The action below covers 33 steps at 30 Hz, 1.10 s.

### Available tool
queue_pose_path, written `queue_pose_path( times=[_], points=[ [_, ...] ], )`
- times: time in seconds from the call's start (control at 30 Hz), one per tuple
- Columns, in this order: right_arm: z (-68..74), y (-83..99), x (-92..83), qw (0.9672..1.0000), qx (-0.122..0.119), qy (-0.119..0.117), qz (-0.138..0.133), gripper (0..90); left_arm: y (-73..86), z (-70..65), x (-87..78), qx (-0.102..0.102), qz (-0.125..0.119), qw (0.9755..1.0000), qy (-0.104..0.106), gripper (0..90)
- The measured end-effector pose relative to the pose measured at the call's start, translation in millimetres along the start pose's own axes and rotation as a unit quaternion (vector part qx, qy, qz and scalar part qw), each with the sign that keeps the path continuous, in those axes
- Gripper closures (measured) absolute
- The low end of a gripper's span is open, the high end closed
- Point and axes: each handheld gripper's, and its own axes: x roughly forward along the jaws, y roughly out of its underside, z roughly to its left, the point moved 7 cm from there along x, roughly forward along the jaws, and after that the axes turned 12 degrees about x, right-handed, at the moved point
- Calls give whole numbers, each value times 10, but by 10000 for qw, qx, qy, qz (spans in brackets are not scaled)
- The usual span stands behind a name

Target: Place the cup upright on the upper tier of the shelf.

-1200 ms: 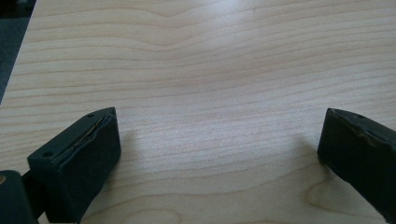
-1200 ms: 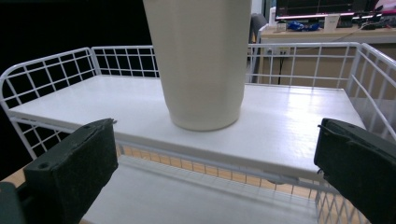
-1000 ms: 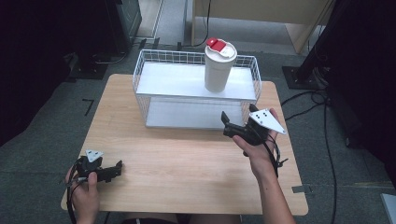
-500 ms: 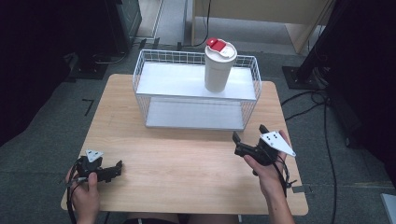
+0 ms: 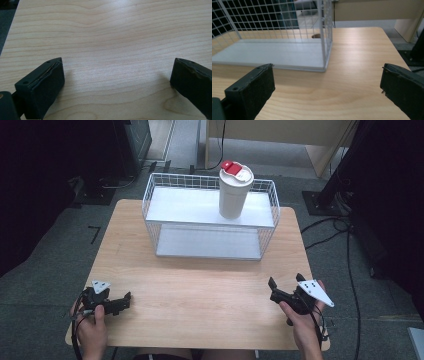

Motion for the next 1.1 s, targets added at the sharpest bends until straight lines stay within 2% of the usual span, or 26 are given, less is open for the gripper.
queue_pose_path(
  times=[0.03, 0.07, 0.2, 0.23, 0.27, 0.33, 0.37, 0.43, 0.47, 0.5, 0.6, 0.63, 0.77, 0.9, 0.93, 1.03, 1.1],
  points=[
    [0, 0, 0, 10000, 0, 0, 0, 0, 0, 0, 0, 0, 0, 10000, 0, 0],
    [-101, 29, -40, 9999, -84, 141, 18, 0, 0, 0, 0, -1, 0, 10000, 0, 0],
    [-263, 63, -91, 9993, -121, 349, 25, 0, 0, 0, 0, -1, 0, 10000, -1, 0],
    [-395, 108, -134, 9986, -145, 513, 62, 0, 0, 0, 0, -1, -1, 10000, -1, 0],
    [-395, 108, -134, 9986, -145, 513, 62, 0, 0, 0, 0, 0, 0, 10000, 0, 0],
    [-496, 166, -162, 9975, -234, 643, 167, 0, 0, 0, 0, 0, -1, 10000, 0, 0],
    [-572, 237, -184, 9963, -324, 729, 318, 0, 0, 0, 0, 0, 0, 10000, -1, 0],
    [-635, 289, -192, 9952, -475, 761, 390, 0, 0, 0, 0, 0, 0, 10000, -2, 0],
    [-635, 289, -192, 9952, -475, 761, 390, 0, 0, 0, 0, 0, 0, 10000, -2, 0],
    [-725, 360, -186, 9940, -476, 810, 561, 0, 0, 0, 0, 0, 0, 10000, 0, 0],
    [-830, 429, -193, 9917, -467, 926, 760, 0, 0, 0, 0, -1, 0, 10000, 0, 0],
    [-830, 429, -193, 9917, -467, 926, 760, 0, 0, 0, 0, -1, 0, 10000, 0, 0],
    [-935, 501, -231, 9869, -465, 1114, 1074, 0, 0, 0, 0, 0, 0, 10000, 0, 0],
    [-961, 503, -229, 9862, -364, 1126, 1154, 0, 0, 0, 0, 0, 0, 10000, 0, 0],
    [-977, 514, -220, 9844, -337, 1192, 1246, 0, 0, 0, 0, 0, 0, 10000, -1, 0],
    [-973, 539, -207, 9818, -438, 1202, 1401, 0, 0, 0, 0, -1, 0, 10000, -1, 0],
    [-949, 559, -198, 9810, -521, 1101, 1510, 0, 0, 0, 0, 0, 0, 10000, -1, 0]
  ],
)
